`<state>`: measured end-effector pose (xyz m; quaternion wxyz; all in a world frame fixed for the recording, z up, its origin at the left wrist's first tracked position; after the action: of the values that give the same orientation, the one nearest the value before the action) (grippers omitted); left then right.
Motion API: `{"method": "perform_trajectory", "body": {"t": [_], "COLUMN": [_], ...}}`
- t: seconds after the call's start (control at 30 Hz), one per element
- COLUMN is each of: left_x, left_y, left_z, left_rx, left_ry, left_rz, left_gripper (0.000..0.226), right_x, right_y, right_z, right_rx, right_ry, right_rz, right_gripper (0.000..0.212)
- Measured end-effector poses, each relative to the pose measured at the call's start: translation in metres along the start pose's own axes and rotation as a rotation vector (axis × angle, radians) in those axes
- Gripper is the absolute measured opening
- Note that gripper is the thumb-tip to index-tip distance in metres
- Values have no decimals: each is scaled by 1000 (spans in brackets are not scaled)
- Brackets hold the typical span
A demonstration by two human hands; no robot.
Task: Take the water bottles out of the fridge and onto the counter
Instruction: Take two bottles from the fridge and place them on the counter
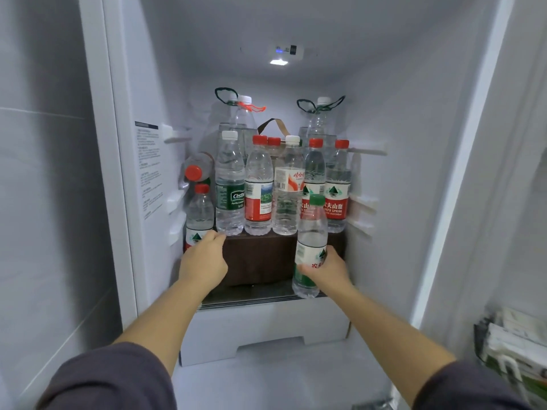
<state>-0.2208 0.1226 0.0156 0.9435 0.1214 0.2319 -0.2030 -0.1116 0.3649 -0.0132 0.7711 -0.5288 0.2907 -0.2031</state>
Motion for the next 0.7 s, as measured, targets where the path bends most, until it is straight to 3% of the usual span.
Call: {"method": "perform_trajectory", "body": {"t": [0.13, 0.53, 0.63, 0.7], "left_x": [-1, -5, -9, -16], "left_y": [1, -2, -2, -1], "left_z": [-2, 0, 13, 27], "left_rx": [-17, -63, -44, 94], "left_ry": [13, -39, -137, -88], "left_rz": [-13, -53, -55, 44], "left_gripper": [60, 63, 52, 32], "right_x": [-11, -31, -32, -32], "right_y": [9, -10, -12, -12], "right_z": [22, 17, 17, 17], "right_rx": [47, 6, 125, 161], "right_ry": [106, 132, 116, 121], "right_rz": [-3, -24, -53, -49], "right_gripper": [61, 73, 78, 78]}}
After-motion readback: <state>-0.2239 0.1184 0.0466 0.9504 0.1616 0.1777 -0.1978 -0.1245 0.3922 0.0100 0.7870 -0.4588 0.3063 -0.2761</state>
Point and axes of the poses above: each hand's wrist, its own x-axis away from the middle knuckle, its own z-axis out of the back of the hand, y = z × x, the point moved 1 cm from there along -x, towards the middle knuckle, and after that the axes turned 12 degrees about -x, right-handed, at the moved point
